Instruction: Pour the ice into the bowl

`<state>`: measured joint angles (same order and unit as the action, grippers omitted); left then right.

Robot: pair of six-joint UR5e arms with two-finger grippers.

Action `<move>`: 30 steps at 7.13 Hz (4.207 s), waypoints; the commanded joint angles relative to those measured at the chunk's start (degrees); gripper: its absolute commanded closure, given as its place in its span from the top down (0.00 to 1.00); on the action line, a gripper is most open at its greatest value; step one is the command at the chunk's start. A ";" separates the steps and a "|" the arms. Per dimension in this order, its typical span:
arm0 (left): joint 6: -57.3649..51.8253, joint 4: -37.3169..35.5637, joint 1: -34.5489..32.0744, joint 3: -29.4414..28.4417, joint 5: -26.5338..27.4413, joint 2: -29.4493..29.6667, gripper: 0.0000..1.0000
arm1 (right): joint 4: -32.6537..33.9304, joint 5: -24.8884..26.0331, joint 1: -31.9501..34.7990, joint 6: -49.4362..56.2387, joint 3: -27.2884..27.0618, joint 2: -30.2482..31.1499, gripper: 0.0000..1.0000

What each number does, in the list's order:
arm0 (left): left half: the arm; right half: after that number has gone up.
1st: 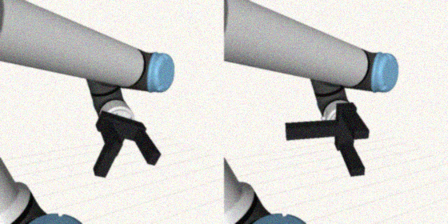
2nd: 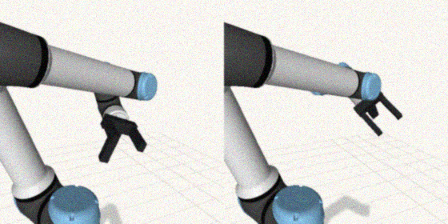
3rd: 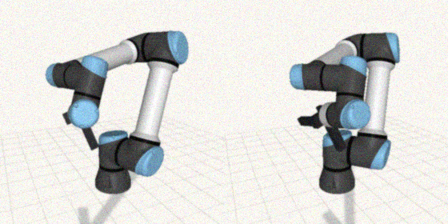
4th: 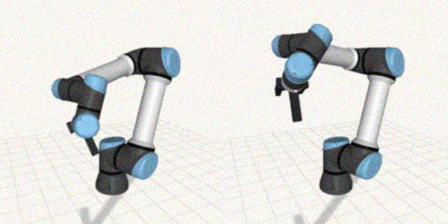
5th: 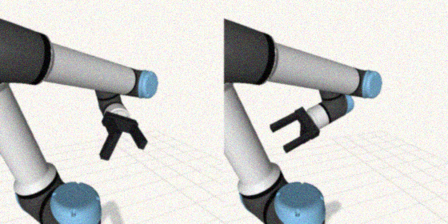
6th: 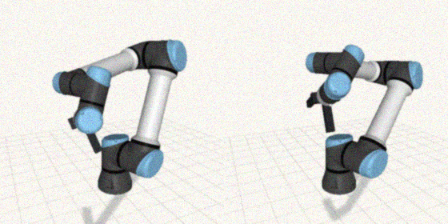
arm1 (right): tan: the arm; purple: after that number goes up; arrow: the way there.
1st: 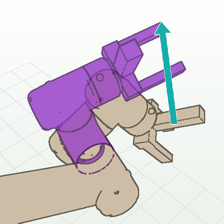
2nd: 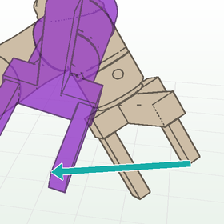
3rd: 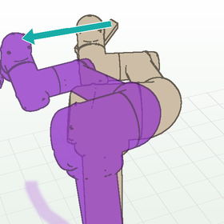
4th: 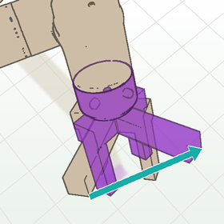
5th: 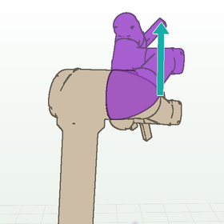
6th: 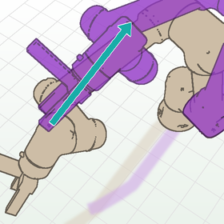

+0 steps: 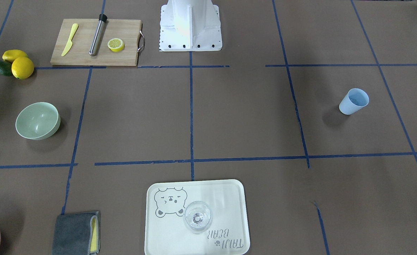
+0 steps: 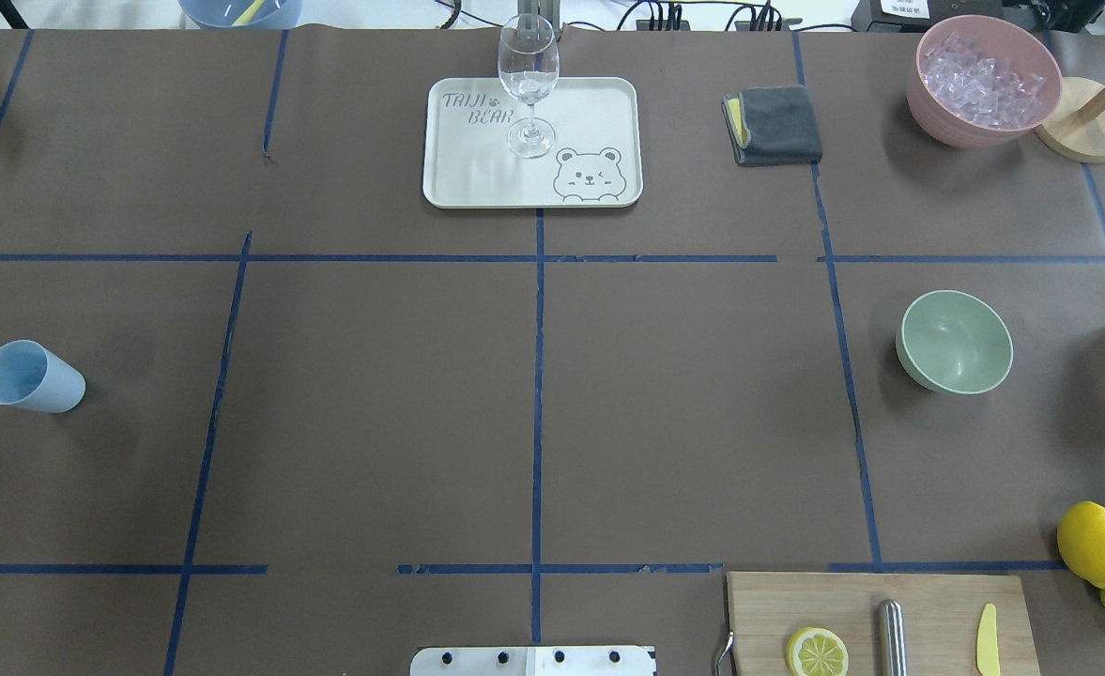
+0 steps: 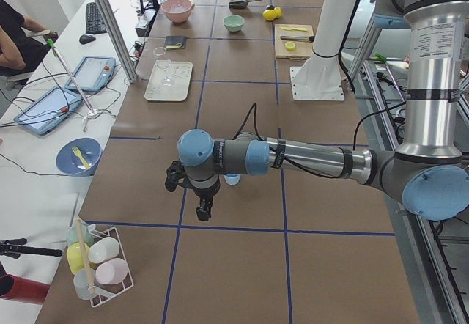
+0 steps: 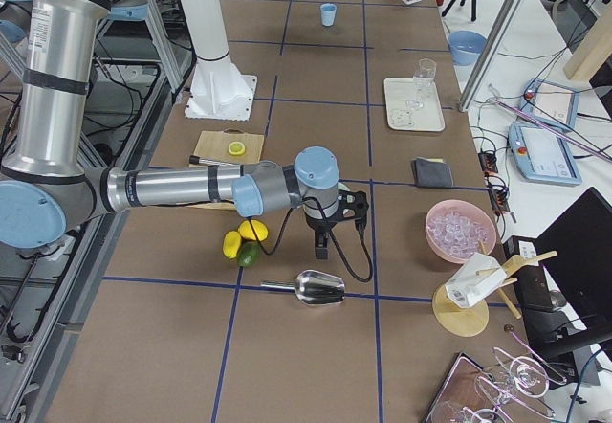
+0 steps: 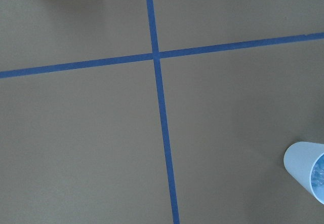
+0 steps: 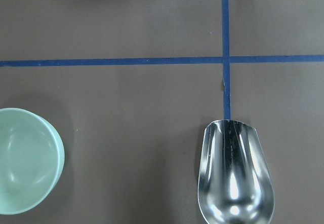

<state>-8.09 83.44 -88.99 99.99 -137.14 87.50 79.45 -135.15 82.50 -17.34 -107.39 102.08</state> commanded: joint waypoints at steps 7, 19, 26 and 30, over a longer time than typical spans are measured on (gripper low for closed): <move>0.18 10.60 1.18 0.73 -2.52 -1.81 1.00 | -3.42 -3.37 -3.11 -0.77 0.34 1.02 1.00; 0.44 10.60 1.18 0.82 -4.54 -2.95 1.00 | -21.27 8.67 -27.39 -29.34 14.58 -10.93 0.17; 0.44 10.51 1.18 1.00 -5.95 -2.95 1.00 | -20.21 6.92 -29.05 -36.14 1.95 -10.57 0.00; 0.27 10.51 1.18 1.35 -5.95 -2.95 1.00 | -8.78 20.75 -49.14 -66.89 0.69 -32.91 0.00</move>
<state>-7.73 93.96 -87.80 101.25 -143.09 84.60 63.24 -120.30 39.86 -76.28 -107.04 78.26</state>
